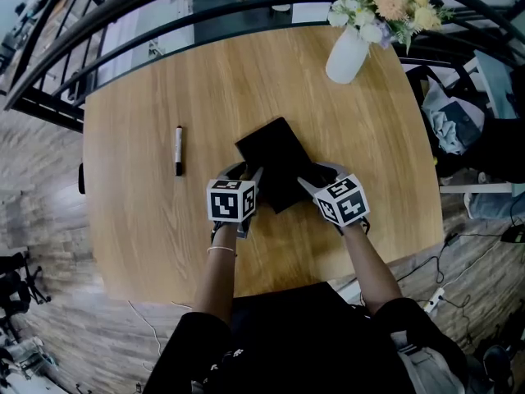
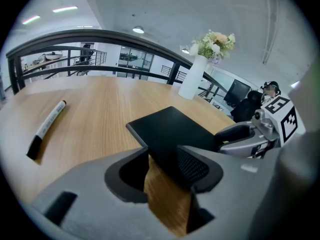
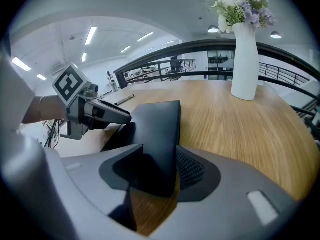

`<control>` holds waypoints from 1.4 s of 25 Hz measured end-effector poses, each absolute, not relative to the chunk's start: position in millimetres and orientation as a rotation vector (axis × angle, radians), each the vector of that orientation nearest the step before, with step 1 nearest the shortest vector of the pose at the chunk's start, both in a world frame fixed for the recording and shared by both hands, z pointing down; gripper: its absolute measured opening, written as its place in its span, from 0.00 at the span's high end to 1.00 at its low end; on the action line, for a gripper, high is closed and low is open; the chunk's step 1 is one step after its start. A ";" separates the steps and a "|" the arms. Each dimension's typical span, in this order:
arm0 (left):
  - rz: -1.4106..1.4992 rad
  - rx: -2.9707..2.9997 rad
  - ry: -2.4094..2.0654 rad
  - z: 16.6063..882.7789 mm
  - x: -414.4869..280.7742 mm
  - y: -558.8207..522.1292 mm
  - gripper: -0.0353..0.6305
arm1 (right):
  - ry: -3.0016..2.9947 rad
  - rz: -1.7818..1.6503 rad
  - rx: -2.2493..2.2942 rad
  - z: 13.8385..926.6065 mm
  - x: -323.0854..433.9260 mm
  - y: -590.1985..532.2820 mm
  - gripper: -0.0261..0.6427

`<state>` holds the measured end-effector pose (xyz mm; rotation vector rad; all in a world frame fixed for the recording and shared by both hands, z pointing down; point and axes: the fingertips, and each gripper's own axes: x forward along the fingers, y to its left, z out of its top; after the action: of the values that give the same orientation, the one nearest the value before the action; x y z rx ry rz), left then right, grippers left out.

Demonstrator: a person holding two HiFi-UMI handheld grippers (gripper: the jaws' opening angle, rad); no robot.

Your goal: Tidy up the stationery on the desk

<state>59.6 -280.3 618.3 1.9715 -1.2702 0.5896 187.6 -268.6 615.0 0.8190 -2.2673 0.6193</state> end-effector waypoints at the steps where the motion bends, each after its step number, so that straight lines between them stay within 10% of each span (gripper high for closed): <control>1: 0.590 1.971 -1.272 618.5 58.1 -278.4 0.70 | -2.267 0.619 0.820 615.3 186.0 -266.4 0.64; 35: 0.644 2.005 -1.241 619.9 8.6 -187.4 0.74 | -2.244 0.650 0.792 618.7 132.5 -153.1 0.63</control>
<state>8.6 -187.4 619.9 2.0045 -1.2412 0.6439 132.5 -153.1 618.7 0.7921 -2.2440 0.6496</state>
